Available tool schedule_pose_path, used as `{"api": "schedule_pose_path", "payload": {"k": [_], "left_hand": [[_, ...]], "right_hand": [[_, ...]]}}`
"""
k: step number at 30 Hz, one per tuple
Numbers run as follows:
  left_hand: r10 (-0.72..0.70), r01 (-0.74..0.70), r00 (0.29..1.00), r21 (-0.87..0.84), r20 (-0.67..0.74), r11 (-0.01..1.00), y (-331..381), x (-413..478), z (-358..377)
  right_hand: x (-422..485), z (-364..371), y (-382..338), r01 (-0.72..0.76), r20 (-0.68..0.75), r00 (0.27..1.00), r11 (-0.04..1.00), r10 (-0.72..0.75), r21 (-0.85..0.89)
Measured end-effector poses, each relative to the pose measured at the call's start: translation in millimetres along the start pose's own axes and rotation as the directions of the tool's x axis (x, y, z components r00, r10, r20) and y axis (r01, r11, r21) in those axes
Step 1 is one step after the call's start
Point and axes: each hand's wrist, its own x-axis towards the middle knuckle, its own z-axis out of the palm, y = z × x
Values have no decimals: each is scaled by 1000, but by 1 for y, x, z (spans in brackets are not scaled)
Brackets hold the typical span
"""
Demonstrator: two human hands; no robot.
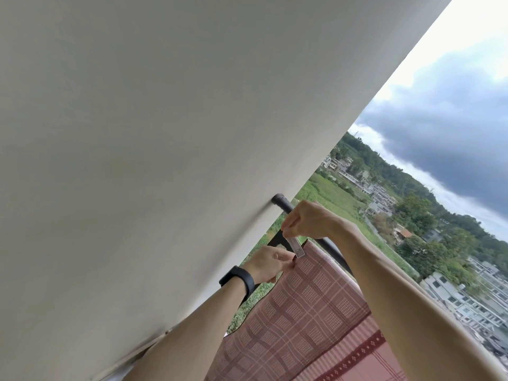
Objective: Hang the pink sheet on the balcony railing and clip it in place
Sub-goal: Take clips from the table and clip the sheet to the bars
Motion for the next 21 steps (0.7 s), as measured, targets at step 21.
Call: {"api": "schedule_pose_path", "payload": {"k": [21], "left_hand": [[187, -114, 956, 302, -225, 946, -20, 27, 46]], "right_hand": [[-9, 3, 60, -12, -143, 990, 1000, 13, 8]]}}
